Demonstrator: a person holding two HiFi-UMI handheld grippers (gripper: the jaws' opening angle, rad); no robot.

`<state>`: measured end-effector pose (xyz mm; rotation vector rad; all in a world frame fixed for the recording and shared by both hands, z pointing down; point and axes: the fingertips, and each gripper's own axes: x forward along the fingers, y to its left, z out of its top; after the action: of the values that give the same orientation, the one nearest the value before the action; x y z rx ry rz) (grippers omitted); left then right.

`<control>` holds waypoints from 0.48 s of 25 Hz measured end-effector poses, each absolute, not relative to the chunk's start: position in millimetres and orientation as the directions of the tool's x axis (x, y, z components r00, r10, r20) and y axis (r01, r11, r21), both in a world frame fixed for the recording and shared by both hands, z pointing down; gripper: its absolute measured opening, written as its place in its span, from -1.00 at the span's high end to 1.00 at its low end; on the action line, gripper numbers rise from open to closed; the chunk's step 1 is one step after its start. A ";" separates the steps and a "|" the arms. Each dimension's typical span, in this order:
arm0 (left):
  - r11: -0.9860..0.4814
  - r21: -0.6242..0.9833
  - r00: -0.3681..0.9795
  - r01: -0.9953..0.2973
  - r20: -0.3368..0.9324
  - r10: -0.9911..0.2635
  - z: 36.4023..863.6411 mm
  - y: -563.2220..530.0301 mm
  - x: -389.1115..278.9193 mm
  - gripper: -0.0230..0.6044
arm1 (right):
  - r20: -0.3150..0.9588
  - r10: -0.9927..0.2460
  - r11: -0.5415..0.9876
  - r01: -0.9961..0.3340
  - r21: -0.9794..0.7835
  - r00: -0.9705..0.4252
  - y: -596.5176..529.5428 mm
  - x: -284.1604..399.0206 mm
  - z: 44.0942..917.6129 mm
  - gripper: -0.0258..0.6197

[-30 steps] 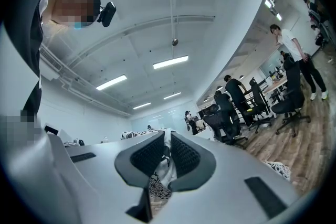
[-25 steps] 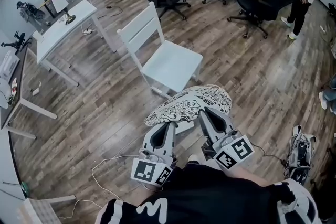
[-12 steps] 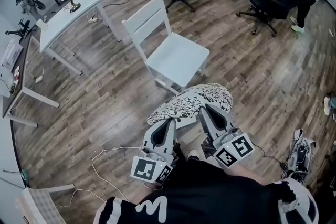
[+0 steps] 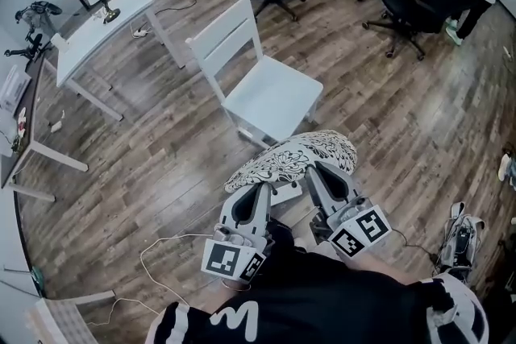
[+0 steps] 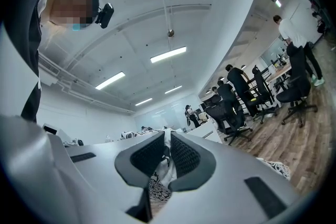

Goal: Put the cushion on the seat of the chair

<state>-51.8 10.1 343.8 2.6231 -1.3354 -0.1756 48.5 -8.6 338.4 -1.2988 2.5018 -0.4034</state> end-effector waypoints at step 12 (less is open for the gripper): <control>-0.623 0.219 0.632 -0.751 -0.034 -0.774 336.2 -76.1 -63.3 0.91 | -0.128 -0.854 0.512 -0.775 -0.371 -0.503 -85.7 38.2 335.9 0.80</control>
<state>-63.3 -76.1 336.2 2.6691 -1.2596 -0.1858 38.2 -85.7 335.9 -1.3668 2.4625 -0.3845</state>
